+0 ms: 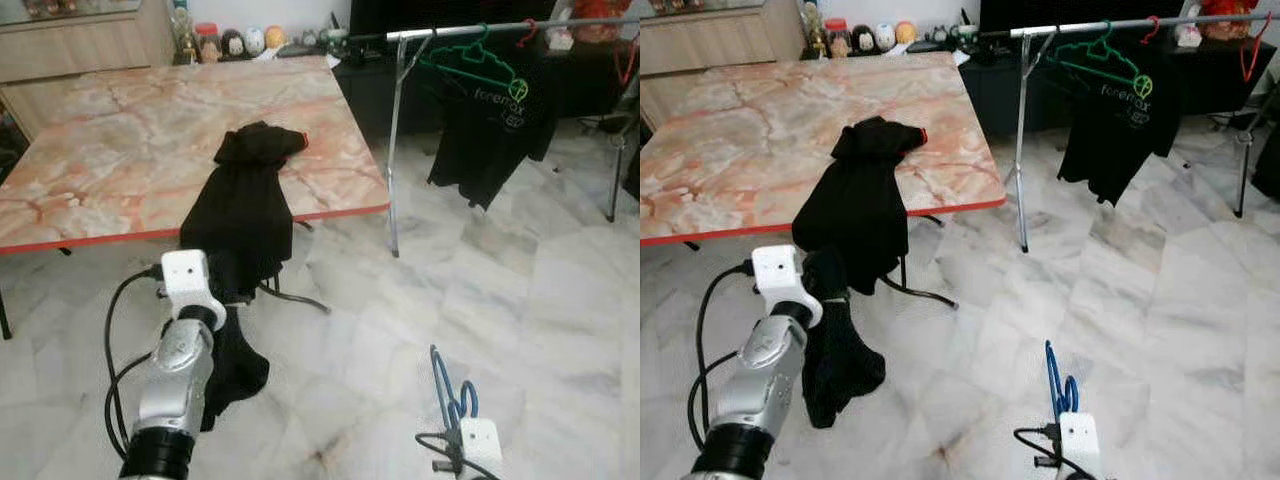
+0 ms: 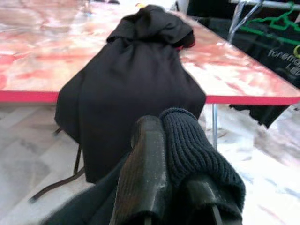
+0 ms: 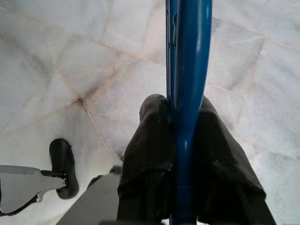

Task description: Hang hanger

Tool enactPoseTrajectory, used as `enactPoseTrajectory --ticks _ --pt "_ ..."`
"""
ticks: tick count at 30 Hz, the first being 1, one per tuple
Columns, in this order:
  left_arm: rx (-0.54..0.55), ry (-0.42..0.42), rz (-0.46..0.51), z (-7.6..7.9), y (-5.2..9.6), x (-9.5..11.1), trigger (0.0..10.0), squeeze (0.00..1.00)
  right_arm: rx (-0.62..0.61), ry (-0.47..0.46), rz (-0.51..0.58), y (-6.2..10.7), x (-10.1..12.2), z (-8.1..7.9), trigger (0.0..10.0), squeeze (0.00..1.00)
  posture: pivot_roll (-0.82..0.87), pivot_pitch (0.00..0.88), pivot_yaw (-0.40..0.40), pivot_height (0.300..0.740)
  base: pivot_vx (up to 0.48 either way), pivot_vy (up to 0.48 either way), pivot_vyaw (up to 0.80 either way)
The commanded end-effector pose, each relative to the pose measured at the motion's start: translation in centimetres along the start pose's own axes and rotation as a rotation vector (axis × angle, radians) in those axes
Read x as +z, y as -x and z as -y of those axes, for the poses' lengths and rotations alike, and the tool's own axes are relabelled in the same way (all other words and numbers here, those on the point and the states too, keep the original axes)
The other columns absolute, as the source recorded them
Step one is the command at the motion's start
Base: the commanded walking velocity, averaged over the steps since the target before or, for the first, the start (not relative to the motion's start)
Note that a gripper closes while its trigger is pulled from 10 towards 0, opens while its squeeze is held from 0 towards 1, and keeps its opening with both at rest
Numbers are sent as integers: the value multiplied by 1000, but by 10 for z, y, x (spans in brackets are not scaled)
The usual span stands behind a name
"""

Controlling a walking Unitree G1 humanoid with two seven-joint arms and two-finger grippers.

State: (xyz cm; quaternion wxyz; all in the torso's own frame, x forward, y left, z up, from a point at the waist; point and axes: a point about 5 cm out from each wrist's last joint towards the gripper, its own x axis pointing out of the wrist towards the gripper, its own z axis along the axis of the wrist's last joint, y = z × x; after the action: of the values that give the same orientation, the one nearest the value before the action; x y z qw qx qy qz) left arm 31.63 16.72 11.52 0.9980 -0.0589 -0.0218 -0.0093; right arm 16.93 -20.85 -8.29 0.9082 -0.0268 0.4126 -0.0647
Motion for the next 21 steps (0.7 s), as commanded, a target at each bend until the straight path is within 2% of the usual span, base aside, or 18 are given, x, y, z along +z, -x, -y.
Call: enactPoseTrajectory --ticks 1,6,21 --pt "-29 5 70 5 -3 16 10000 0 -7 -6 -15 1 -3 2 10000 0 -116 0 25 740 0 0 0" --pt "-39 -15 102 7 -4 24 10000 0 -1 -5 -18 1 -4 1 10000 0 -115 0 25 740 0 0 0" --pt "-65 -16 115 14 -5 28 10000 0 5 -7 -33 1 -7 -2 10000 0 -116 0 27 740 285 0 0"
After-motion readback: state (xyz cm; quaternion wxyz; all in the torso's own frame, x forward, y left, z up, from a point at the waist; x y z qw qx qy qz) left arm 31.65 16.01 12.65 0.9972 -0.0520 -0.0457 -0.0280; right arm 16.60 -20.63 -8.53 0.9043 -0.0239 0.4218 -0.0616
